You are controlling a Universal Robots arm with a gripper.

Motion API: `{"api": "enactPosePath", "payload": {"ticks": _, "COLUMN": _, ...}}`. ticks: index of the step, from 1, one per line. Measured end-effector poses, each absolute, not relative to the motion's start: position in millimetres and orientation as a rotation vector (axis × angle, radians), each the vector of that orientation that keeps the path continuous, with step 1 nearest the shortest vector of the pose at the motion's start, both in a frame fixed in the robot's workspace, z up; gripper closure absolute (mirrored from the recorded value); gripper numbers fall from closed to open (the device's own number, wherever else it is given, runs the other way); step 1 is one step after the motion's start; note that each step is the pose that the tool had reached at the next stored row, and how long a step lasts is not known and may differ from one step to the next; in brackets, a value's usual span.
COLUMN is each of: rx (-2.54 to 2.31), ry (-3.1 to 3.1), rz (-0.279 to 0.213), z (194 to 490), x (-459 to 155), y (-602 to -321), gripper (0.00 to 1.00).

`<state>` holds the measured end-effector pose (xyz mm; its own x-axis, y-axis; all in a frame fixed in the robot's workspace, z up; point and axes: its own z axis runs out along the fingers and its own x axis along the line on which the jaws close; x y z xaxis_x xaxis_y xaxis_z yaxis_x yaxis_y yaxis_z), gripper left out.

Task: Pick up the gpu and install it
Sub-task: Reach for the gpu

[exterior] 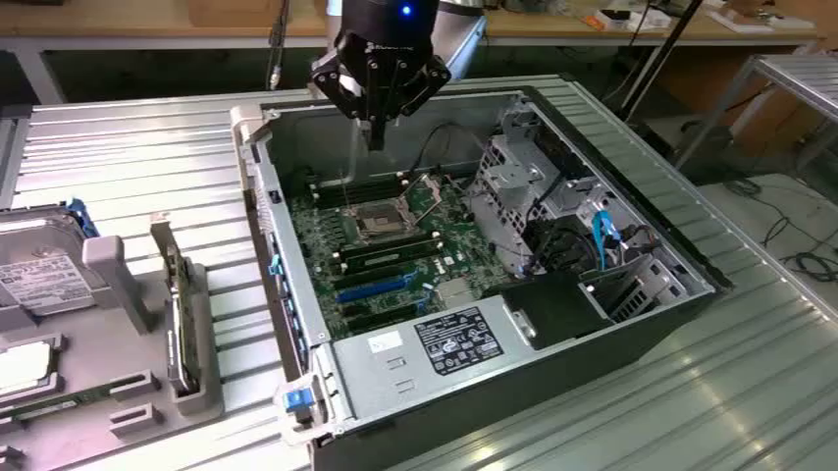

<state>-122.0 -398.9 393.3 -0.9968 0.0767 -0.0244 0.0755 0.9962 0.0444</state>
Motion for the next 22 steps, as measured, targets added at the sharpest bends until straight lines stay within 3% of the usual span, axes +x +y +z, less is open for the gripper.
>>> {"api": "enactPosePath", "payload": {"ticks": 22, "rx": 0.119, "ry": 3.112, "rz": 0.068, "z": 393, "x": -144, "y": -408, "gripper": 0.89}}
